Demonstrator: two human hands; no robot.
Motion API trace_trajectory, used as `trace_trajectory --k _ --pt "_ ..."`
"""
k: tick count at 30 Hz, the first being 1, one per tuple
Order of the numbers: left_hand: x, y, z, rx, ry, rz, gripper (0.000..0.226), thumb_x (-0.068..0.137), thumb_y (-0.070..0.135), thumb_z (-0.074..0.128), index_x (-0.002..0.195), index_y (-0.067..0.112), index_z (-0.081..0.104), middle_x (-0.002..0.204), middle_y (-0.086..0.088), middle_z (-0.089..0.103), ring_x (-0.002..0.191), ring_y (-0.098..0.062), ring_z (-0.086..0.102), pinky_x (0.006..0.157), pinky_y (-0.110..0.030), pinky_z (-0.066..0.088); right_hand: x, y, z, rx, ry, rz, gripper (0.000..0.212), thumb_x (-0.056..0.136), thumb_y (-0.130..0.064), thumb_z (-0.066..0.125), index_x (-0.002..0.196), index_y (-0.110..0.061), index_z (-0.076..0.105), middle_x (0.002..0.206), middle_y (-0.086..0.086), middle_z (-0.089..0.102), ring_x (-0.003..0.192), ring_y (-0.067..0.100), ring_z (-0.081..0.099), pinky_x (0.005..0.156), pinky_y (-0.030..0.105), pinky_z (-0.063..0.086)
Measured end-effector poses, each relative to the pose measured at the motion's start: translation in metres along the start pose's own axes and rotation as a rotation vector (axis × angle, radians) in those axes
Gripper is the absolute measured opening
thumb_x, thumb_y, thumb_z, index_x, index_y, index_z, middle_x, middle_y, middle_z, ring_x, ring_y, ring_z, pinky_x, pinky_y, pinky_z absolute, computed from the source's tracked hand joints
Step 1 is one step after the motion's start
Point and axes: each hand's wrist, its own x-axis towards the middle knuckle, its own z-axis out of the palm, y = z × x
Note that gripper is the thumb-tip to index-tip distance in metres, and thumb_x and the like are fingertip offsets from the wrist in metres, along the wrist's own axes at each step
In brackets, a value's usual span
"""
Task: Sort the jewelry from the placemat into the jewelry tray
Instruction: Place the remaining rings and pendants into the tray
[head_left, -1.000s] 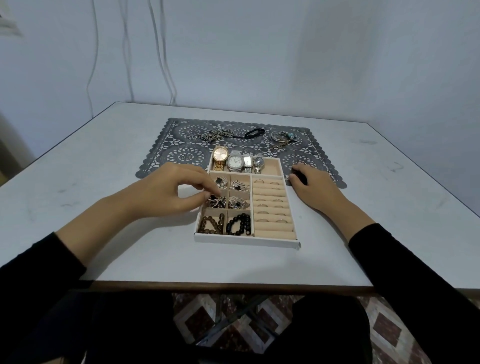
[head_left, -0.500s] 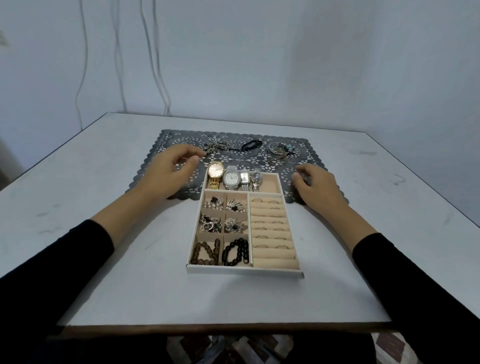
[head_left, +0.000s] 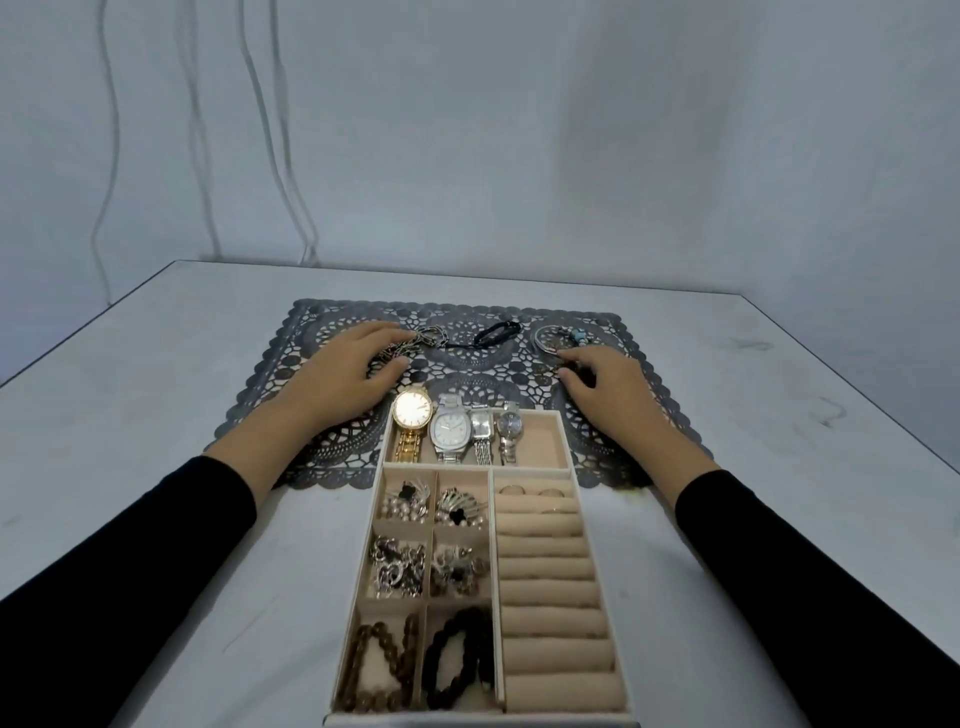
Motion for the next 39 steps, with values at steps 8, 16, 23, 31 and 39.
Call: trace_trajectory --k 8,16,23,31,39 --pt "0.024 -0.001 0.008 0.036 -0.056 0.032 0.041 0.098 0.038 0.051 0.139 0.028 0.051 0.148 0.002 0.046 0.136 -0.017 0.041 0.112 -0.038 0.032 0.019 0.008 0.005 -0.001 -0.007 -0.003 0.023 0.093 -0.016 0.058 0.111 -0.017 0.071 0.108 0.005 0.061 0.096 0.015 0.053 0.082 0.021 0.035" --pt "0.031 0.000 0.010 0.004 -0.058 0.051 0.038 0.098 0.032 0.054 0.135 0.024 0.057 0.141 0.001 0.052 0.130 -0.017 0.047 0.107 -0.030 0.032 0.029 0.011 0.005 0.052 -0.041 0.005 0.011 0.090 -0.014 0.062 0.093 -0.017 0.071 0.100 0.005 0.060 0.094 0.017 0.053 0.084 0.028 0.039" --pt "0.029 0.001 0.010 -0.010 -0.041 0.051 0.036 0.098 0.030 0.055 0.133 0.024 0.058 0.140 0.002 0.053 0.129 -0.016 0.047 0.104 -0.027 0.030 0.026 0.008 0.001 0.094 -0.038 -0.005 0.009 0.092 -0.011 0.058 0.089 -0.015 0.066 0.094 0.001 0.060 0.087 0.013 0.050 0.077 0.024 0.037" --pt "0.028 0.000 0.011 -0.021 -0.046 0.053 0.035 0.098 0.029 0.055 0.132 0.026 0.058 0.140 0.002 0.053 0.129 -0.017 0.048 0.105 -0.030 0.033 0.032 0.007 -0.011 0.333 0.098 0.093 0.011 0.093 -0.015 0.058 0.086 -0.022 0.063 0.085 -0.011 0.063 0.079 0.000 0.055 0.066 0.005 0.037" --pt "0.029 -0.001 0.012 -0.030 -0.056 0.055 0.035 0.098 0.029 0.054 0.132 0.025 0.058 0.139 0.002 0.054 0.127 -0.017 0.049 0.106 -0.032 0.035 0.038 0.006 -0.023 0.452 0.179 0.116 0.011 0.092 -0.014 0.057 0.087 -0.019 0.065 0.087 -0.002 0.067 0.087 0.018 0.062 0.081 0.034 0.051"
